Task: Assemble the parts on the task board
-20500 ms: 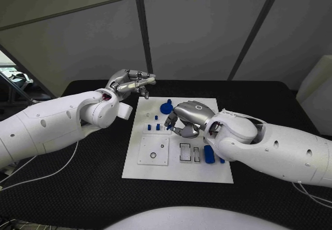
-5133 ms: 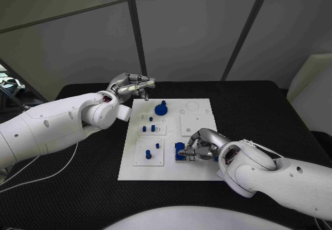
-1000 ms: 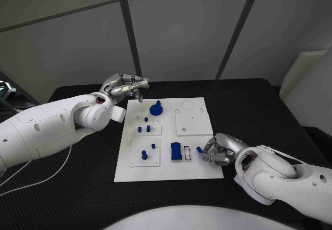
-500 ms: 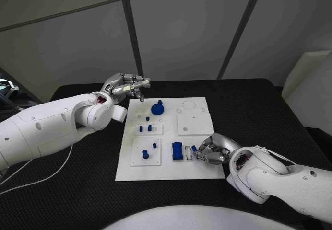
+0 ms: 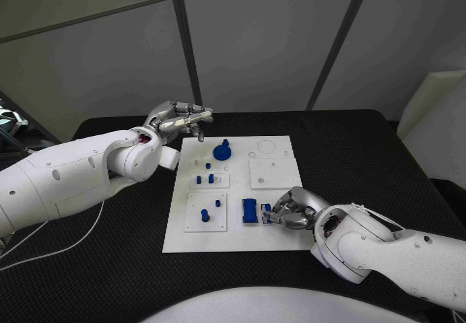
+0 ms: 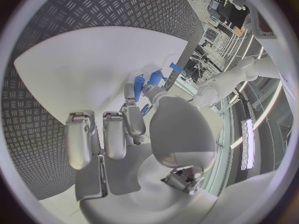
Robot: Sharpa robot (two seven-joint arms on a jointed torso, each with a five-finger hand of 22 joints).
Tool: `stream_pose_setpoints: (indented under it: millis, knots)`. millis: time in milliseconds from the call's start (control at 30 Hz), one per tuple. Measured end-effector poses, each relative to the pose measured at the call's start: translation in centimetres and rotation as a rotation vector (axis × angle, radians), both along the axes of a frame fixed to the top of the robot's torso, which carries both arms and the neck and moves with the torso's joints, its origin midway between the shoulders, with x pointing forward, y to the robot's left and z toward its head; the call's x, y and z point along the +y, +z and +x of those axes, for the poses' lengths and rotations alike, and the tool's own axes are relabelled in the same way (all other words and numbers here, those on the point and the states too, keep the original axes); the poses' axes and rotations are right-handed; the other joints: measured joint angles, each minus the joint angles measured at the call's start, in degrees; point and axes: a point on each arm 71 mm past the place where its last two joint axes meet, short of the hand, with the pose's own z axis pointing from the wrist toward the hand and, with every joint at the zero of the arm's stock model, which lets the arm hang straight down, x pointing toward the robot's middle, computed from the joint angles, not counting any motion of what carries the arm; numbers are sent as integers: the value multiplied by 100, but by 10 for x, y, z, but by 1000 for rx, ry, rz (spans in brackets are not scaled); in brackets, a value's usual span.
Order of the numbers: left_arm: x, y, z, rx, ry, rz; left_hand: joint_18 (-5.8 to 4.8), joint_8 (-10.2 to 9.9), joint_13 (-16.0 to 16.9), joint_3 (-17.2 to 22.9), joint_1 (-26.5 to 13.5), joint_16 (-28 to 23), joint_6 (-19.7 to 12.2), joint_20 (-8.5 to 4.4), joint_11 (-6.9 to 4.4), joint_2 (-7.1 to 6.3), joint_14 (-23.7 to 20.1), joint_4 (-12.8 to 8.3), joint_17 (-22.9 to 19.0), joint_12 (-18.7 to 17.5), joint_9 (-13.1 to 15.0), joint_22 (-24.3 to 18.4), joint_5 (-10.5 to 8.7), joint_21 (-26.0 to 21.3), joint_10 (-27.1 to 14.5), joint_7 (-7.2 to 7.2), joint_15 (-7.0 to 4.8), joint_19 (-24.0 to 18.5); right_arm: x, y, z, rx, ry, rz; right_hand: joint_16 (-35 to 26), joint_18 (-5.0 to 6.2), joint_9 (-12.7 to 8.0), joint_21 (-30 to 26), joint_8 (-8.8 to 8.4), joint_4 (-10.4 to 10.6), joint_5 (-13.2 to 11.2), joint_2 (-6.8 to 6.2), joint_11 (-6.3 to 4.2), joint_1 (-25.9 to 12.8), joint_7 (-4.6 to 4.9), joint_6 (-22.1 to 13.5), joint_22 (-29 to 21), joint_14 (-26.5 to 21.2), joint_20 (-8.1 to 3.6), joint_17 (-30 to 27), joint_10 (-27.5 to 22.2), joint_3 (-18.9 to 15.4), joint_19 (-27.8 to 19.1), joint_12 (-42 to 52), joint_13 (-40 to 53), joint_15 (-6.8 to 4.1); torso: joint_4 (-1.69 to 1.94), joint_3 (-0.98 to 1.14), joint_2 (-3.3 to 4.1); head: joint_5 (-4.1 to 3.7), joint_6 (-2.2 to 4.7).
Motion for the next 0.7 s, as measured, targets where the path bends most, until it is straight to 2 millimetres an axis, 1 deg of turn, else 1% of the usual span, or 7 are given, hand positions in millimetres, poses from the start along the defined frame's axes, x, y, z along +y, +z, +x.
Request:
stream_pose_setpoints:
  millis: [333,467,533,567,600,633,700]
  knots:
    - [0,0,0,0,0,0,0,0,0,0,0,0,0,0,0,0,0,0,0,0,0,0,0,0,0,0,0,0,1,-1,1,7,-3,0,0,0,8,0,31,-10,20,0,1,0,6,6,2,0,0,0,0,-27,0,0,0,1,0,2,-4,9,-8]
    - [0,0,0,0,0,0,0,0,0,0,0,0,0,0,0,0,0,0,0,0,0,0,0,0,0,0,0,0,1,-2,2,11,-4,-4,0,0,7,0,39,33,35,-54,0,-100,6,8,1,0,0,0,-1,-147,0,-1,0,1,0,1,-5,15,-8]
    - [0,0,0,0,0,0,0,0,0,0,0,0,0,0,0,0,0,0,0,0,0,0,0,0,0,0,0,0,1,-3,2,16,-3,-7,0,0,11,0,43,85,36,-109,0,-194,-5,18,1,0,0,0,-1,-282,0,-1,0,1,1,1,-6,16,-8]
    - [0,0,0,0,0,0,0,0,0,0,0,0,0,0,0,0,0,0,0,0,0,0,0,0,0,0,0,0,1,-3,2,18,-3,-8,0,1,14,0,43,109,36,-120,6,-247,6,30,1,0,0,-1,5,-339,0,-1,0,1,1,1,-6,16,-12]
    - [0,0,0,0,0,0,0,0,0,0,0,0,0,0,0,0,0,0,0,0,0,0,0,0,0,0,0,0,1,-3,2,19,-2,-8,0,0,18,0,43,167,24,-166,21,-346,19,34,1,0,0,0,20,-458,0,-1,-1,1,1,1,-6,16,-12]
    - [0,0,0,0,0,0,0,0,0,0,0,0,0,0,0,0,0,0,0,0,0,0,0,0,0,0,0,0,1,-3,2,20,-2,-9,0,0,23,0,43,207,-44,-205,21,-392,27,26,1,0,0,-1,20,-545,0,-2,-1,1,1,1,-6,18,-13]
    - [0,0,0,0,0,0,0,0,0,0,0,0,0,0,0,0,0,0,0,0,0,0,0,0,0,0,0,0,1,-3,2,22,-1,-9,0,0,32,0,43,318,-289,-219,21,-505,28,26,1,0,0,-1,20,-740,0,-3,-1,1,1,0,-6,23,-16]
